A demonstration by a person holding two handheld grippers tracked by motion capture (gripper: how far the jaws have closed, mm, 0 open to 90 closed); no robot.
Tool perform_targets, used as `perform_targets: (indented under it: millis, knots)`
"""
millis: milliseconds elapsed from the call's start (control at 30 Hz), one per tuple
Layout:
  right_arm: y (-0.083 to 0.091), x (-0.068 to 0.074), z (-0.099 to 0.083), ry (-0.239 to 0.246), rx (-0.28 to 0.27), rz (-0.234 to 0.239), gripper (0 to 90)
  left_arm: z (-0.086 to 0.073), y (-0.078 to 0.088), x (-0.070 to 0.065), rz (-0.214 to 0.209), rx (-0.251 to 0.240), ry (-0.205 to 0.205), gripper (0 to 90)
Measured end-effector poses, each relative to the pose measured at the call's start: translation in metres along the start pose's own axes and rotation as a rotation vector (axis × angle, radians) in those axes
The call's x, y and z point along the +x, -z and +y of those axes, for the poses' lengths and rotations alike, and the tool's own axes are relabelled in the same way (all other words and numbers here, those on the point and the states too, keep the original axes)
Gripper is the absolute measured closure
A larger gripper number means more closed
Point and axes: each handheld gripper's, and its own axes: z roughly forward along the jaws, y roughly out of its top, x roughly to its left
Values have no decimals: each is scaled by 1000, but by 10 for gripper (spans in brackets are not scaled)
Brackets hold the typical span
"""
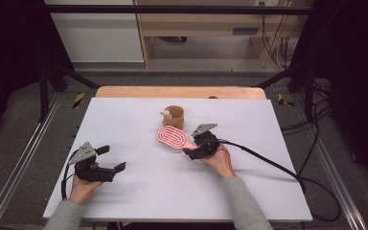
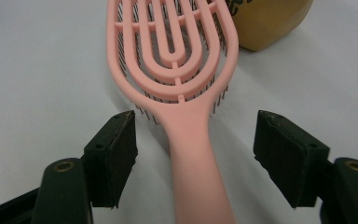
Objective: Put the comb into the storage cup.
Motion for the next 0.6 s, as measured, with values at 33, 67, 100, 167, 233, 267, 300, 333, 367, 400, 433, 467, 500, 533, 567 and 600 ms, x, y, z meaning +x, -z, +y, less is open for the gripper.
perform_targets:
  millis: [33,67,100,167,233,267,300,333,367,400,433,467,500,533,567,600]
  knots:
    - [0,1,0,0,-2,-2,348,0,0,0,0,0,0,4]
    - [0,1,0,0,-2,-2,348,0,0,0,0,0,0,4]
    - [0,1,0,3,0,0,377,0,0,0,0,0,0,4]
    - [0,1,-1,0,1,4,393,0,0,0,-1,0,0,4]
    - [-1,1,-1,4,11,7,444,0,0,0,0,0,0,4]
    - [-1,1,-1,9,14,10,465,0,0,0,0,0,0,4]
    - [-1,1,-1,9,14,10,465,0,0,0,0,0,0,4]
    - [-2,1,-2,15,17,10,497,0,0,0,0,1,-1,4]
    - [-1,1,-2,17,23,11,510,0,0,0,0,1,-1,4]
    - [-2,1,-2,19,27,13,523,0,0,0,0,0,-1,4]
    - [-2,1,-2,19,27,13,523,0,0,0,0,0,-1,4]
    - [-2,1,-2,20,30,15,533,0,0,0,0,1,-1,4]
    - [-2,0,-2,21,38,21,564,0,0,0,0,1,-1,4]
    - [-2,0,-2,21,38,21,564,0,0,0,0,1,-1,4]
    - [-3,0,-2,21,44,25,577,0,0,0,0,1,-1,4]
    - [-3,-1,-2,24,46,27,594,0,0,0,0,1,-1,4]
